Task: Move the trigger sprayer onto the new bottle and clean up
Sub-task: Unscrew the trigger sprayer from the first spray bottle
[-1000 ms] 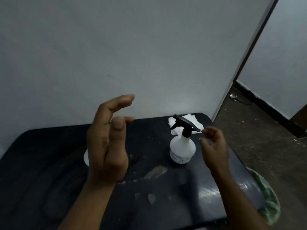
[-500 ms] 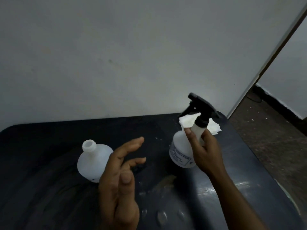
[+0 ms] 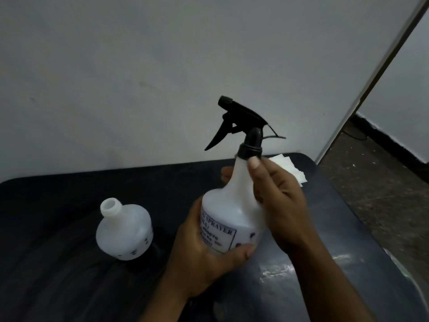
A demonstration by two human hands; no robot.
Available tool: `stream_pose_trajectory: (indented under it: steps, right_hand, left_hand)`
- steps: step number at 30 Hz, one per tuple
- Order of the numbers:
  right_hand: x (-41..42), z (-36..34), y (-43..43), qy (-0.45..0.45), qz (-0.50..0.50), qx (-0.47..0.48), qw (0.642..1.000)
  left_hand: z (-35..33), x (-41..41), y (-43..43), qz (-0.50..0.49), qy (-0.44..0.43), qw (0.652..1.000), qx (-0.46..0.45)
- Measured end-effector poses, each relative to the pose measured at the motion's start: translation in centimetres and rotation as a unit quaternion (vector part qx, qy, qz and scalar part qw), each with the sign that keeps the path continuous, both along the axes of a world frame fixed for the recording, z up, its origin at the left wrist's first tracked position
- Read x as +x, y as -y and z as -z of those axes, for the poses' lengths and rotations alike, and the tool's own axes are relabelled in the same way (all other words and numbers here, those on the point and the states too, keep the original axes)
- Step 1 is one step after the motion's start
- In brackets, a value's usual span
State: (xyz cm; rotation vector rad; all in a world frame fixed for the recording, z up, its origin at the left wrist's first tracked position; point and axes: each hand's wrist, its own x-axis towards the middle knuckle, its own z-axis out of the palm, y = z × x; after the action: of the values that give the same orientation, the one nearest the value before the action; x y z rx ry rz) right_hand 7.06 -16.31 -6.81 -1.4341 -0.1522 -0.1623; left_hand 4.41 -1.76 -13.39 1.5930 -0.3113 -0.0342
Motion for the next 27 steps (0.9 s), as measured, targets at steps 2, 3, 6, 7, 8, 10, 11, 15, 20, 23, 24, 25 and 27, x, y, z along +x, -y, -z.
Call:
stream_pose_trajectory:
  steps: [2,3,6,7,8,10,11,15,20,23,24,25,27]
  right_hand:
    - [0.2,-0.4,0.9,-0.008,-0.006,0.069,0.998]
    - [0.2,-0.4,1.1,-0.015,-0.003,0.093,0.996]
    - [0.6,0.1,1.3,-0.024,0.014,0.112,0.993]
    - [0.7,0.2,1.2,-0.03,0.017,0.118,0.992]
    - [0.9,0.4,1.2,-0.036,0.02,0.123,0.992]
    - [1.1,0.6,1.2,-0.051,0.024,0.136,0.989]
    - [1.2,0.6,1.2,-0.058,0.026,0.139,0.988]
    - [1.2,1.0,1.7,-0.059,0.004,0.125,0.99]
    - [1.0,1.0,2.2,-0.028,-0.007,0.098,0.995]
    - [0.7,1.0,2.6,-0.011,-0.041,0.125,0.991]
    - [0.7,0.9,2.7,-0.008,-0.061,0.141,0.988]
    - [0.7,0.8,2.8,-0.009,-0.082,0.159,0.984]
    - [0.6,0.8,2.8,-0.016,-0.124,0.207,0.97]
  left_hand:
    - [0.2,0.1,-0.3,0.037,0.0,0.999,0.019]
    - [0.2,0.2,-0.4,0.047,0.003,0.998,0.029]
    - [0.3,0.3,-0.5,0.051,-0.004,0.998,0.034]
    - [0.4,0.3,-0.5,0.05,-0.009,0.998,0.029]
    - [0.5,0.3,-0.6,0.047,-0.014,0.999,0.024]
    - [0.7,0.3,-0.6,0.036,-0.023,0.999,0.014]
    - [0.7,0.2,-0.5,0.033,-0.025,0.999,0.012]
    - [0.8,0.2,-0.6,0.035,-0.019,0.999,0.012]
    - [0.8,0.5,-1.0,0.072,-0.042,0.996,-0.018]
    - [1.0,0.5,-1.1,0.119,-0.07,0.988,-0.066]
    - [0.9,0.4,-1.0,0.147,-0.088,0.981,-0.092]
    - [0.9,0.4,-0.9,0.174,-0.101,0.973,-0.115]
    - [0.9,0.3,-0.6,0.195,-0.117,0.963,-0.147]
